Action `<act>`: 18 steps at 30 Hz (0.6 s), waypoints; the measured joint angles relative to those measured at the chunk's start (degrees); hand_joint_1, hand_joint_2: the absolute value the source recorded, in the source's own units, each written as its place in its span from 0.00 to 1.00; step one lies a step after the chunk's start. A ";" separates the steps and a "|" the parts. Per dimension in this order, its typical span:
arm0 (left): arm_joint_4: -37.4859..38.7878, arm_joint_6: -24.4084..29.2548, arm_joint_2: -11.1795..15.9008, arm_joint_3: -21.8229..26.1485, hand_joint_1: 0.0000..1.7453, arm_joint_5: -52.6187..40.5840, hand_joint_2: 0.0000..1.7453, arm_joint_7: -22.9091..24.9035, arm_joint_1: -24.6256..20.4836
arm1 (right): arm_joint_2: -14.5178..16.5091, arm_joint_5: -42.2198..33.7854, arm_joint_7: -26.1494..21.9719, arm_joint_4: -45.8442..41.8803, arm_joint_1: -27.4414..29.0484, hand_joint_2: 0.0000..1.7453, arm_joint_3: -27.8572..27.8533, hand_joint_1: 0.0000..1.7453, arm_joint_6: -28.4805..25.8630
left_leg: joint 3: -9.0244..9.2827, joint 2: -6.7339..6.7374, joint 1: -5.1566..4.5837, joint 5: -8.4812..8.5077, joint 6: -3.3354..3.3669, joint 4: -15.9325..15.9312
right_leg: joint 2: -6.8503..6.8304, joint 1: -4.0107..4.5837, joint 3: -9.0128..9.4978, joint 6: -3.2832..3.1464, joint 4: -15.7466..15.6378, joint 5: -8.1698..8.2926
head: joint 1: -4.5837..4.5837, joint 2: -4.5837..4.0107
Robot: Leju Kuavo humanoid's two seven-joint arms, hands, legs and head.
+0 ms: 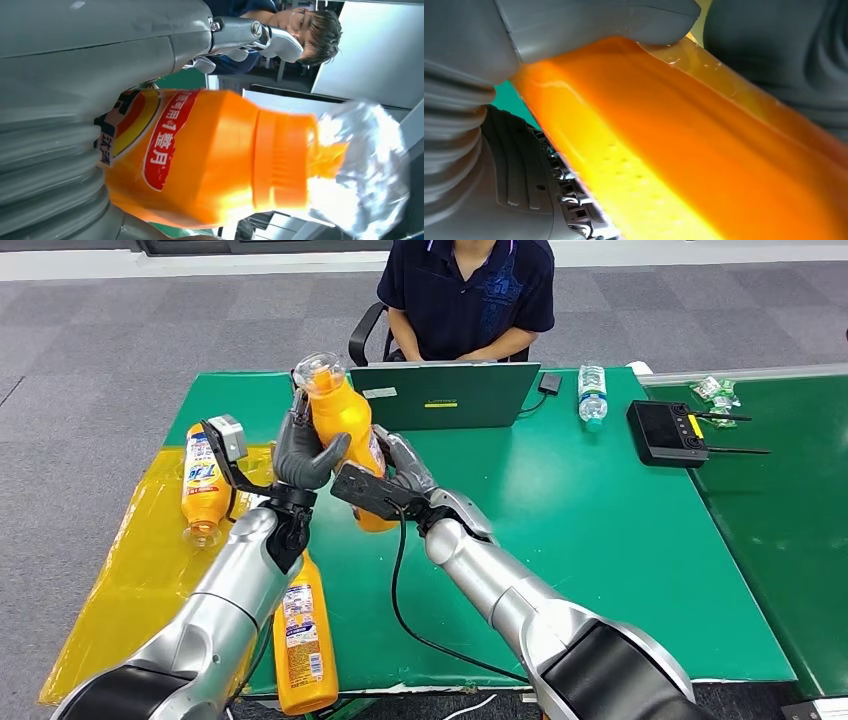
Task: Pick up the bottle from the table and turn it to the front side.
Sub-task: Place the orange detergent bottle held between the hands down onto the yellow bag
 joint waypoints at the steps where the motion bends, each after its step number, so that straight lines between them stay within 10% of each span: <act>1: -0.04 -0.05 -0.09 0.01 0.00 0.23 1.00 0.10 -0.07 | 0.01 0.00 0.01 0.13 -0.01 1.00 0.00 1.00 0.05 | 0.00 0.00 0.00 0.00 0.00 0.00 | 0.00 0.00 0.00 0.00 0.00 0.00 | 0.01 0.00; 8: -0.08 -0.26 -0.46 0.01 0.05 1.52 1.00 1.03 -0.87 | 0.03 -0.33 0.37 0.94 -0.02 1.00 0.00 1.00 0.30 | 0.00 0.00 0.00 0.00 0.00 0.00 | 0.00 0.01 0.00 -0.01 0.01 0.01 | 0.01 0.00; 12: -0.05 -0.60 -0.95 0.01 1.00 1.86 1.00 1.44 -1.31 | 0.15 -0.55 0.61 1.37 0.01 1.00 0.01 1.00 0.58 | 0.00 0.00 0.00 0.01 -0.01 0.00 | 0.00 0.00 0.00 -0.02 0.02 0.01 | -0.01 0.00; 18: 0.25 -1.22 -1.23 0.01 1.00 3.09 1.00 2.08 -1.52 | 0.19 -0.90 0.65 1.69 0.08 1.00 0.00 1.00 0.16 | 0.00 0.02 0.00 0.01 -0.01 0.00 | 0.03 0.00 -0.03 -0.03 0.02 0.02 | -0.01 0.00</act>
